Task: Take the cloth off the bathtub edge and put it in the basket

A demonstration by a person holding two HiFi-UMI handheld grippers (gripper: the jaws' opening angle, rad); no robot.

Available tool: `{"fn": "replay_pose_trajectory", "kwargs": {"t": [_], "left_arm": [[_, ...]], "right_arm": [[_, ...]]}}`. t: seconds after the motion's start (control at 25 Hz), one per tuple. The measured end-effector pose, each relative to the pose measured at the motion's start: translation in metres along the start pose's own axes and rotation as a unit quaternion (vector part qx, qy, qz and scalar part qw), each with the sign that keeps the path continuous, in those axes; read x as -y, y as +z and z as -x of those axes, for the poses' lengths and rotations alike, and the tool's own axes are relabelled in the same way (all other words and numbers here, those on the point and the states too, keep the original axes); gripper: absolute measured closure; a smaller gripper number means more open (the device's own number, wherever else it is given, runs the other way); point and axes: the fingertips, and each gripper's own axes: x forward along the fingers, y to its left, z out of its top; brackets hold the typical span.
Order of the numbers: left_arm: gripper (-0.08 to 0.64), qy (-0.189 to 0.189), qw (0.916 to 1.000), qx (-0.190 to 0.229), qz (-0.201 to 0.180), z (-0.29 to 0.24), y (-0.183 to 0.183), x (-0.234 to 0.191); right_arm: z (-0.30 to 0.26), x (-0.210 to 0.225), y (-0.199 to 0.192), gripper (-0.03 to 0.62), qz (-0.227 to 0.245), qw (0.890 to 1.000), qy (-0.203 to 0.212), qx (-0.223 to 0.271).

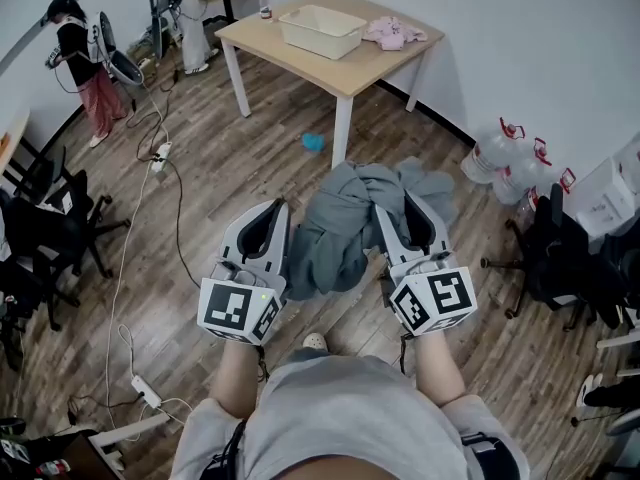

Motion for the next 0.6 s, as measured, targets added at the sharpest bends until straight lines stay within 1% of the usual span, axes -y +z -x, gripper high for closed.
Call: {"fn": "replay_pose_trajectory", "kwargs": {"t": [0.12,0.36,0.6], "left_arm": [[0.546,-0.004,1.0,0.003,0.0,-0.005,-0.002,-0.016],[0.546,-0.006,1.0,0.002,0.001,-0.014,-0.009,-0.049],[0.546,-0.005,0.9999,-0.004,0.009,-0.042,-0.018,-0.076]], "right_arm": [[-0.013,-0.002,-0.005,0.436,-0.003,1.0,-0.004,-0.001],[-0.033,-0.002,-0.012,0.434,-0.027,0.999,-0.028,0.007],[-0.065,0.015,-0.021,0.434,-0.038,0.998,-0.043,-0.001]]}}
